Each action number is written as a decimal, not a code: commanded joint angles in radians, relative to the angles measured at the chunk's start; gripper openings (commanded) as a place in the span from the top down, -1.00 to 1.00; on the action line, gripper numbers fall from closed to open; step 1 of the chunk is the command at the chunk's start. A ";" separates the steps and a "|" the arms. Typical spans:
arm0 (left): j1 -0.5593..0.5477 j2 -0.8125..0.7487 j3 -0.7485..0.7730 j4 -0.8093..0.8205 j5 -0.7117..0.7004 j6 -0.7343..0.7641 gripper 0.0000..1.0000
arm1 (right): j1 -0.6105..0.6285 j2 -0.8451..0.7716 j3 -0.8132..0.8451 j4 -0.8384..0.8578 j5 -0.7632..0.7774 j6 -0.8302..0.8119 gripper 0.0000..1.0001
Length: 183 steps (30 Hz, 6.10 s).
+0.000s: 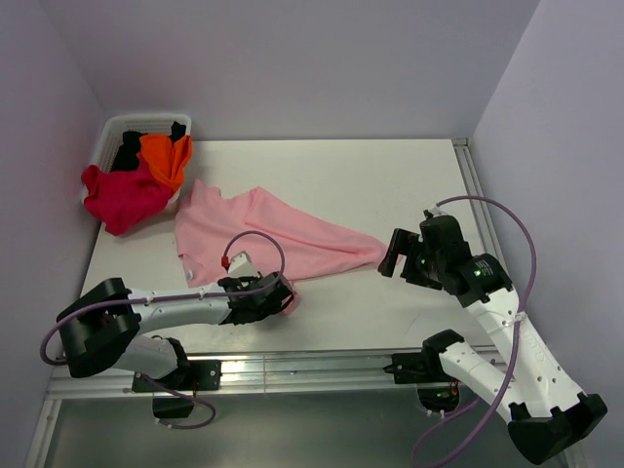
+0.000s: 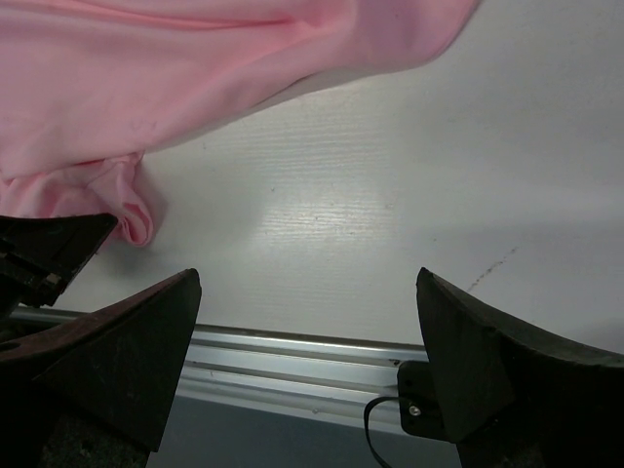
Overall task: Fold and stack the t-shirts
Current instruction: Flatten out the tshirt
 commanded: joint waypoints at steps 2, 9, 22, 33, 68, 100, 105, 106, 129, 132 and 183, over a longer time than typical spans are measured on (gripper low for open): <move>-0.019 0.009 0.035 -0.145 0.027 -0.024 0.51 | 0.006 -0.006 -0.002 0.030 0.009 -0.001 -0.96; -0.035 -0.100 0.091 -0.336 -0.004 -0.073 0.99 | 0.006 0.003 0.005 0.067 0.015 -0.017 -0.96; -0.062 -0.356 0.065 -0.632 -0.022 -0.191 0.99 | 0.001 0.190 -0.045 0.307 -0.114 0.055 -0.97; -0.062 -0.507 0.032 -0.767 -0.031 -0.245 0.99 | -0.255 0.356 -0.209 0.562 -0.364 0.079 -0.94; -0.061 -0.426 0.086 -0.773 -0.059 -0.262 0.99 | -0.246 0.554 -0.376 0.545 -0.206 0.148 -0.38; -0.044 -0.160 1.190 -0.937 -0.123 0.488 0.99 | -0.234 0.043 0.527 -0.160 0.054 0.124 1.00; 0.020 -0.058 1.590 -0.937 -0.039 0.684 1.00 | -0.234 0.057 0.811 -0.237 0.152 0.180 1.00; 0.036 -0.038 1.645 -0.937 -0.022 0.751 1.00 | -0.234 0.063 0.848 -0.254 0.179 0.196 1.00; 0.812 0.487 2.004 -0.256 0.610 0.965 0.99 | -0.349 0.966 1.731 -0.076 -0.043 0.177 1.00; 0.818 0.357 1.898 -0.158 0.618 0.977 0.99 | -0.408 0.898 1.714 0.031 -0.115 0.216 1.00; 0.657 0.438 0.796 -0.202 0.367 0.798 -0.67 | -0.430 0.739 0.218 0.341 -0.111 0.187 1.00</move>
